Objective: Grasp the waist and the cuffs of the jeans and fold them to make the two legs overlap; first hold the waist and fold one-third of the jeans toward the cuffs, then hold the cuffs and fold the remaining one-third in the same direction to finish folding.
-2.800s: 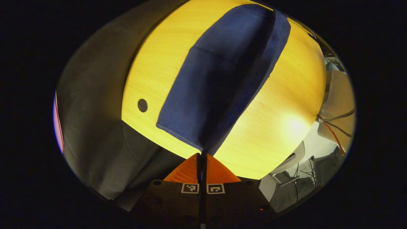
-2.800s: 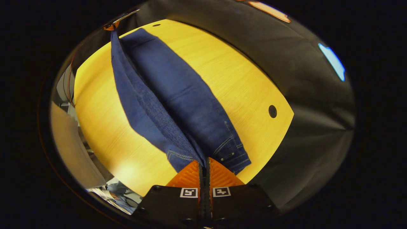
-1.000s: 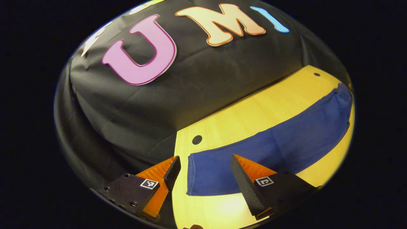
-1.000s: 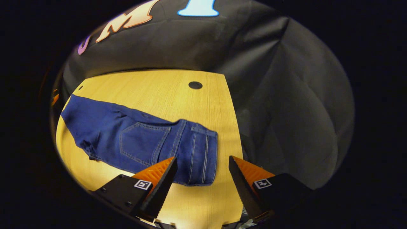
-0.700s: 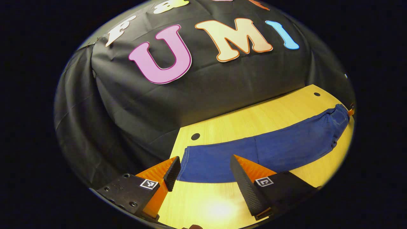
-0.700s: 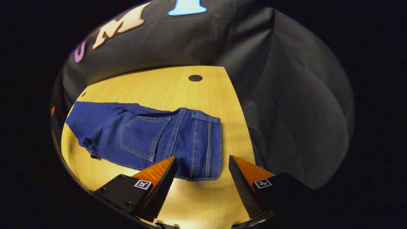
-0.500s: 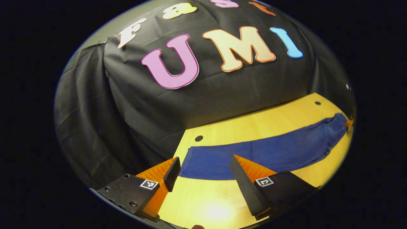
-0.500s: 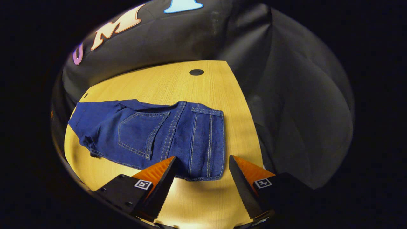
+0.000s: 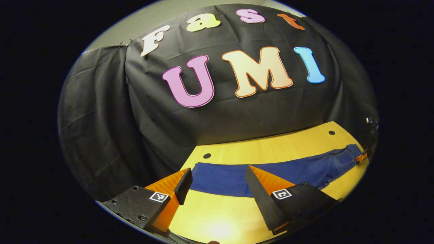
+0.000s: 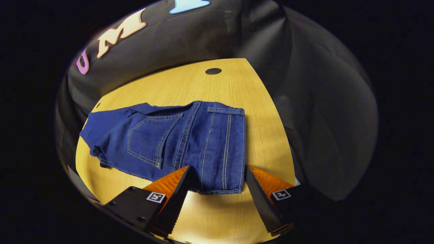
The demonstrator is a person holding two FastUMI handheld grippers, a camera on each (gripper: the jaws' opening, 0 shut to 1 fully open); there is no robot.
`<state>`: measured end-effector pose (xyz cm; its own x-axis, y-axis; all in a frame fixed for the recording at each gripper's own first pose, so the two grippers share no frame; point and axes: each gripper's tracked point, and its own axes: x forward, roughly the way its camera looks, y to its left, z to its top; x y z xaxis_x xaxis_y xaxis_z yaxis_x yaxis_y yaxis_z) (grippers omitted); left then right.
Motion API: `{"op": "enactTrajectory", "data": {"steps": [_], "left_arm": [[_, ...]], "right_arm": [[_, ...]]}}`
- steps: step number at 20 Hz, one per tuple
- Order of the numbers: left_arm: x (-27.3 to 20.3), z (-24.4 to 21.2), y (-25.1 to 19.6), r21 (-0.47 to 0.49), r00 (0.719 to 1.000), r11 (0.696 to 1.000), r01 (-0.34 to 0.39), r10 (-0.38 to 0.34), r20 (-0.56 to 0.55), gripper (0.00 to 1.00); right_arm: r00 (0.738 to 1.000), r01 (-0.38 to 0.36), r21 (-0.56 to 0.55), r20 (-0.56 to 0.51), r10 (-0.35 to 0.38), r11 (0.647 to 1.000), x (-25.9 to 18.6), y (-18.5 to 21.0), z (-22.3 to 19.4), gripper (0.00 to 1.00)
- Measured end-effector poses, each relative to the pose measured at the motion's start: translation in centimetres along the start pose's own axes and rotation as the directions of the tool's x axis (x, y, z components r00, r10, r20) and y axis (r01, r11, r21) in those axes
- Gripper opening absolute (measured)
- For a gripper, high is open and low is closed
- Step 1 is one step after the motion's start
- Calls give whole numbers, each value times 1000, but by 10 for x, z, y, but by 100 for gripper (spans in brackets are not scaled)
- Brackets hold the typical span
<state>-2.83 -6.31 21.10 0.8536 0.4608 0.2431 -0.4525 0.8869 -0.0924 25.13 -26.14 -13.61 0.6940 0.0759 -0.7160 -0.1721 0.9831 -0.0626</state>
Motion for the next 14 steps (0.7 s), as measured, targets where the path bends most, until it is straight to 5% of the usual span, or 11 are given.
{"op": "enactTrajectory", "data": {"steps": [4, 6, 7, 9, 14], "left_arm": [[-8, -1, -6, 0, 1000, 1000, -16, 16, -24, 95], [-8, 0, -10, 18, 999, 1000, -14, 15, -31, 95], [-7, 0, -13, 15, 999, 1000, -4, 5, -36, 95], [-6, -1, -18, 19, 999, 1000, 4, -3, -41, 95], [-13, 12, -29, 22, 999, 999, 34, -34, -10, 95]], "right_arm": [[999, -12, 18, 38, 12, 1000, 2, 4, -2, 93], [996, -32, 56, 80, 27, 998, 2, 15, -2, 79], [994, -37, 54, 104, 31, 998, 0, 16, -3, 61], [994, -31, 89, 112, 21, 996, 1, 18, -6, 46], [991, -32, 63, 135, 23, 997, 2, 23, -3, 24]]}}
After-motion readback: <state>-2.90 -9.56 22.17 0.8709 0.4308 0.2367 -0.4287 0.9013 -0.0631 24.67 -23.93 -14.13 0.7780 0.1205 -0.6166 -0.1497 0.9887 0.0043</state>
